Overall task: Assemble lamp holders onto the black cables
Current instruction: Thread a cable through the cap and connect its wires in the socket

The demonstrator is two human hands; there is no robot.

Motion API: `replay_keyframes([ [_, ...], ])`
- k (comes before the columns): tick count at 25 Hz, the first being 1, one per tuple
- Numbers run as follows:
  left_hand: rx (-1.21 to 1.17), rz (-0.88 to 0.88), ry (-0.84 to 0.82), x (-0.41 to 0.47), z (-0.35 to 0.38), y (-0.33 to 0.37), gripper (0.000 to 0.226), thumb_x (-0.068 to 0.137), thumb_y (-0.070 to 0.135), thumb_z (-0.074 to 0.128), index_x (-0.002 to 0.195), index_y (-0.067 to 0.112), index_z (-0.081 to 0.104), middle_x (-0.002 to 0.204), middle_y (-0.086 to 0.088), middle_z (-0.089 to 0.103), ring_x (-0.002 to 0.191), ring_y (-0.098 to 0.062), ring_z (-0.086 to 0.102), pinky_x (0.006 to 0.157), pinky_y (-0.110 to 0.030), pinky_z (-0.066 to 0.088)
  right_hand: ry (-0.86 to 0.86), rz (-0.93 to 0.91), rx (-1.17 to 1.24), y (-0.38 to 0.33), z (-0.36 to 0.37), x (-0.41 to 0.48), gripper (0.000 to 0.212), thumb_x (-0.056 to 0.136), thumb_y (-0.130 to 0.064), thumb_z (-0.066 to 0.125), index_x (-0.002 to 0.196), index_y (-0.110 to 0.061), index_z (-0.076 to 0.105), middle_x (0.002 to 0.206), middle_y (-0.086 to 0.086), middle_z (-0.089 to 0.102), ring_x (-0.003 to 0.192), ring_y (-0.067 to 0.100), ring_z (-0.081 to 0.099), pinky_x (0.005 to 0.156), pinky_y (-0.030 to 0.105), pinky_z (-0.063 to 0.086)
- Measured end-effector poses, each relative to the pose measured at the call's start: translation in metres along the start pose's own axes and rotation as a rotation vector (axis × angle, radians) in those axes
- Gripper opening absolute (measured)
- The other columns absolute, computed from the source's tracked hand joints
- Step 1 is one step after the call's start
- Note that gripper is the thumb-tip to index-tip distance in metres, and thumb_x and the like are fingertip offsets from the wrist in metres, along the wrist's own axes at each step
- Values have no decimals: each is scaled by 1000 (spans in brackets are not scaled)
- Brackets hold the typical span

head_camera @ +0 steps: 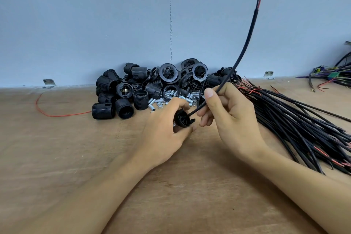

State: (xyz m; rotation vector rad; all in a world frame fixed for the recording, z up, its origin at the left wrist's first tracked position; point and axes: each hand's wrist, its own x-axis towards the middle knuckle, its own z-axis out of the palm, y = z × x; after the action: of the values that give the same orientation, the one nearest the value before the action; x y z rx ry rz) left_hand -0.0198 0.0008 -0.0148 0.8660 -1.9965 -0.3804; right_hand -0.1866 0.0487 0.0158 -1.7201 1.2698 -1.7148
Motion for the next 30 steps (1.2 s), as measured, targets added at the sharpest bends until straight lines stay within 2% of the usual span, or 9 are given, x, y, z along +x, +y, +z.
replay_keyframes([
  [4, 72, 68, 12, -2, -2, 6, 39, 81, 45, 79, 110, 37, 54, 85, 29, 62, 90, 19, 55, 74, 2, 38, 7, 106, 135, -2, -4, 7, 30, 100, -31, 59, 79, -10, 54, 65, 4, 68, 47, 16, 57, 51, 25, 47],
  [6, 103, 105, -31, -3, -2, 9, 44, 82, 58, 69, 117, 37, 51, 92, 28, 63, 93, 26, 50, 80, 3, 35, -22, 158, 214, -4, -8, 12, 32, 97, -33, 61, 76, -11, 52, 63, 4, 66, 45, 16, 53, 48, 27, 44],
  [8, 75, 92, -90, -4, -3, 10, 52, 82, 68, 63, 123, 40, 47, 107, 23, 67, 102, 23, 51, 87, 1, 35, -62, 230, 286, -5, -10, 15, 33, 93, -37, 64, 74, -13, 51, 63, 5, 64, 44, 16, 51, 47, 25, 41],
  [10, 12, 65, -94, -4, -3, 10, 53, 81, 74, 60, 121, 43, 44, 108, 21, 68, 103, 11, 57, 86, -5, 40, -80, 299, 342, -4, -12, 18, 32, 92, -37, 64, 74, -16, 50, 64, 4, 64, 43, 14, 47, 47, 22, 38],
  [15, -9, 90, -61, -3, -3, 12, 47, 85, 73, 59, 117, 40, 50, 80, 16, 63, 73, 2, 57, 67, -10, 41, -83, 295, 295, 1, -14, 19, 25, 99, -31, 57, 85, -10, 52, 65, 2, 64, 46, 13, 48, 47, 20, 39],
  [19, 23, 123, 31, -1, -5, 11, 54, 89, 63, 63, 135, 34, 59, 94, 24, 65, 93, 10, 57, 82, -5, 39, -90, 298, 296, 3, -14, 18, 27, 99, -33, 57, 87, -9, 54, 67, 3, 64, 48, 15, 49, 48, 21, 40],
  [23, -54, 44, 66, -2, -3, 12, 54, 78, 55, 77, 125, 46, 50, 101, 48, 58, 96, 19, 56, 83, 1, 37, -101, 314, 304, 3, -14, 18, 27, 93, -36, 60, 88, -10, 56, 70, 5, 66, 49, 15, 49, 49, 21, 41],
  [27, -169, -42, 215, -1, -3, 8, 47, 71, 49, 86, 104, 38, 54, 97, 30, 71, 89, 10, 65, 73, -3, 43, -111, 352, 364, 6, -13, 17, 19, 99, -25, 56, 96, -7, 59, 78, 8, 71, 51, 14, 51, 52, 21, 43],
  [30, -210, -44, 219, 0, -4, 8, 36, 72, 51, 85, 96, 38, 61, 90, 25, 73, 80, 1, 69, 65, -9, 47, -168, 374, 393, 8, -9, 14, 23, 92, -29, 60, 98, -7, 62, 84, 10, 74, 52, 13, 53, 53, 21, 44],
])
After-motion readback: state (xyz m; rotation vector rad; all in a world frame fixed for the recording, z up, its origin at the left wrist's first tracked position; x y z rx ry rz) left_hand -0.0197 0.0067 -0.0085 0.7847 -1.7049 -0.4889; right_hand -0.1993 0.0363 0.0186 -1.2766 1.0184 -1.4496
